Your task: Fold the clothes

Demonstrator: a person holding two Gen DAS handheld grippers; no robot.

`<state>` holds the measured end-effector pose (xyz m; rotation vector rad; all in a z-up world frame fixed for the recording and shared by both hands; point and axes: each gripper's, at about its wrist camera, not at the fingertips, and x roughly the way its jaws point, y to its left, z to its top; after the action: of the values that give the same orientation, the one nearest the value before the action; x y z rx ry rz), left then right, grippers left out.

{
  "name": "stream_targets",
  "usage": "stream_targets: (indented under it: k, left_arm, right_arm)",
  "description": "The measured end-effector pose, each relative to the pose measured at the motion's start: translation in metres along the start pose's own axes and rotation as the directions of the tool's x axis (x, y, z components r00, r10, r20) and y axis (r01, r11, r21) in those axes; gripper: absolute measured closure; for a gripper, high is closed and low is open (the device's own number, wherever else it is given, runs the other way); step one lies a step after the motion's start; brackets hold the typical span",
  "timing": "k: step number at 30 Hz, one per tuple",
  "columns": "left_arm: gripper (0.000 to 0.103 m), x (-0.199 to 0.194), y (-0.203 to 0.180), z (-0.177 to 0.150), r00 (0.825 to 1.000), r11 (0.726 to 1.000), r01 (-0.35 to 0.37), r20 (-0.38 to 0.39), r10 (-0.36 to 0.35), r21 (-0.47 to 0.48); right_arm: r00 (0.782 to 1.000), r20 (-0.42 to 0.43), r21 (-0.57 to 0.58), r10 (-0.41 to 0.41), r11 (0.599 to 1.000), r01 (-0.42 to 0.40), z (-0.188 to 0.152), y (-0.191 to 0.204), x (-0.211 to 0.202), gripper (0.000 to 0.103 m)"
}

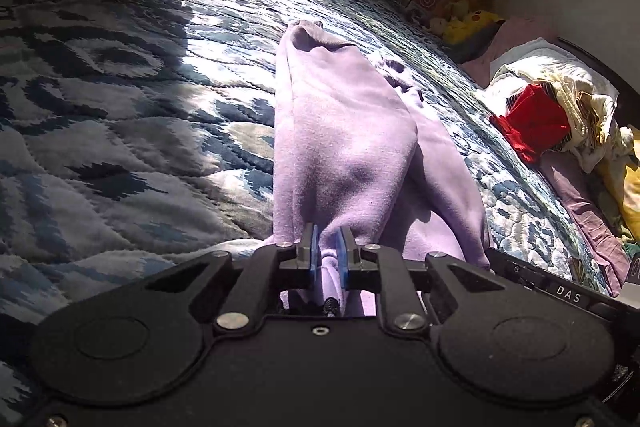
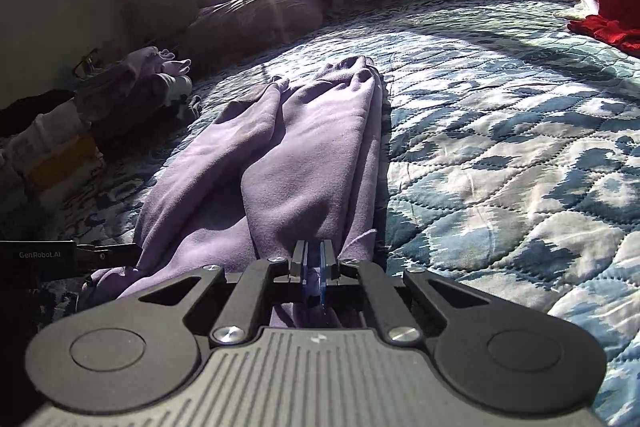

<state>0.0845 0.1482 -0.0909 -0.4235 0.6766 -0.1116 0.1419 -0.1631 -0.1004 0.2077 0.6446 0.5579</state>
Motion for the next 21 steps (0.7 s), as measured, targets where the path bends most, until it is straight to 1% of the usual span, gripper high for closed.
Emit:
stream_targets:
  k: [1,2,3,4,5,6,7,8,9,10,11,12,14,15,16,17,18,19,20,21]
  left_arm:
    - [0.088,-0.006,-0.004,0.004,1.0,0.999,0.008,-0.008,-0.008,0.033]
    - [0.072,-0.018,-0.008,0.007,1.0,0.997,0.024,0.017,-0.025,0.07]
    - [0.047,-0.033,-0.01,0.008,0.998,0.993,0.034,0.058,-0.04,0.112]
    - [0.041,-0.043,-0.011,0.008,0.995,0.988,0.03,0.085,-0.043,0.15]
    - [0.041,-0.051,-0.015,0.007,0.996,0.971,0.001,0.091,-0.023,0.239]
    - [0.041,-0.059,-0.019,0.005,0.995,0.944,-0.03,0.095,-0.002,0.33]
    - [0.041,-0.062,-0.022,0.0,0.995,0.904,-0.064,0.092,0.028,0.422]
    - [0.041,-0.064,-0.026,-0.007,0.995,0.85,-0.092,0.088,0.054,0.519]
    - [0.04,-0.065,-0.029,-0.018,0.994,0.78,-0.108,0.081,0.074,0.617]
    - [0.04,-0.067,-0.032,-0.026,0.994,0.728,-0.109,0.074,0.081,0.676]
    - [0.04,-0.066,-0.031,-0.038,0.994,0.654,-0.105,0.063,0.088,0.749]
    - [0.04,-0.065,-0.029,-0.05,0.993,0.586,-0.108,0.063,0.097,0.803]
    - [0.039,-0.059,-0.026,-0.07,0.991,0.453,-0.106,0.059,0.118,0.885]
    - [0.038,-0.055,-0.025,-0.081,0.988,0.369,-0.12,0.074,0.137,0.922]
    - [0.038,-0.049,-0.024,-0.091,0.982,0.277,-0.147,0.108,0.152,0.949]
    - [0.038,-0.045,-0.023,-0.099,0.98,0.2,-0.166,0.138,0.147,0.966]
    - [0.038,-0.041,-0.022,-0.105,0.977,0.137,-0.188,0.17,0.129,0.973]
    - [0.038,-0.037,-0.022,-0.106,0.975,0.114,-0.205,0.193,0.113,0.972]
    - [0.038,-0.033,-0.022,-0.107,0.972,0.096,-0.222,0.213,0.097,0.97]
    - [0.037,-0.029,-0.022,-0.106,0.971,0.087,-0.231,0.225,0.079,0.969]
  right_arm:
    - [0.999,0.029,-0.007,0.013,1.0,-0.012,0.005,0.0,-0.013,0.089]
    - [0.998,0.055,-0.016,0.023,1.0,-0.022,0.01,0.0,-0.025,0.089]
    - [0.997,0.071,-0.035,0.026,0.999,-0.023,0.012,0.001,-0.034,0.089]
    - [0.997,0.08,-0.073,0.023,0.997,-0.017,0.013,0.003,-0.045,0.089]
    - [0.997,0.081,-0.127,0.013,0.992,-0.003,0.013,0.005,-0.053,0.089]
    - [0.996,0.084,-0.18,0.003,0.984,0.012,0.012,0.007,-0.062,0.087]
    - [0.997,0.082,-0.242,-0.011,0.97,0.031,0.011,0.01,-0.069,0.082]
    - [0.997,0.071,-0.319,-0.036,0.946,0.057,0.009,0.013,-0.072,0.076]
    - [0.997,0.062,-0.375,-0.053,0.924,0.073,0.004,0.017,-0.074,0.072]
    - [0.996,0.051,-0.446,-0.071,0.891,0.087,-0.003,0.021,-0.076,0.065]
    - [0.995,0.036,-0.516,-0.088,0.852,0.094,-0.013,0.025,-0.075,0.058]
    - [0.994,0.022,-0.582,-0.106,0.807,0.099,-0.022,0.028,-0.075,0.054]
    - [0.988,-0.012,-0.7,-0.152,0.707,0.1,-0.043,0.036,-0.071,0.05]
    - [0.983,-0.032,-0.747,-0.18,0.658,0.096,-0.053,0.041,-0.066,0.049]
    - [0.978,-0.04,-0.781,-0.206,0.617,0.098,-0.062,0.043,-0.062,0.048]
    - [0.976,-0.021,-0.804,-0.216,0.584,0.112,-0.069,0.045,-0.059,0.048]
    - [0.974,-0.003,-0.822,-0.225,0.556,0.126,-0.074,0.047,-0.056,0.047]
    - [0.973,0.013,-0.829,-0.23,0.542,0.139,-0.074,0.048,-0.052,0.047]
    - [0.972,0.029,-0.835,-0.235,0.528,0.152,-0.074,0.05,-0.048,0.043]
    - [0.97,0.046,-0.843,-0.238,0.511,0.166,-0.074,0.052,-0.045,0.04]
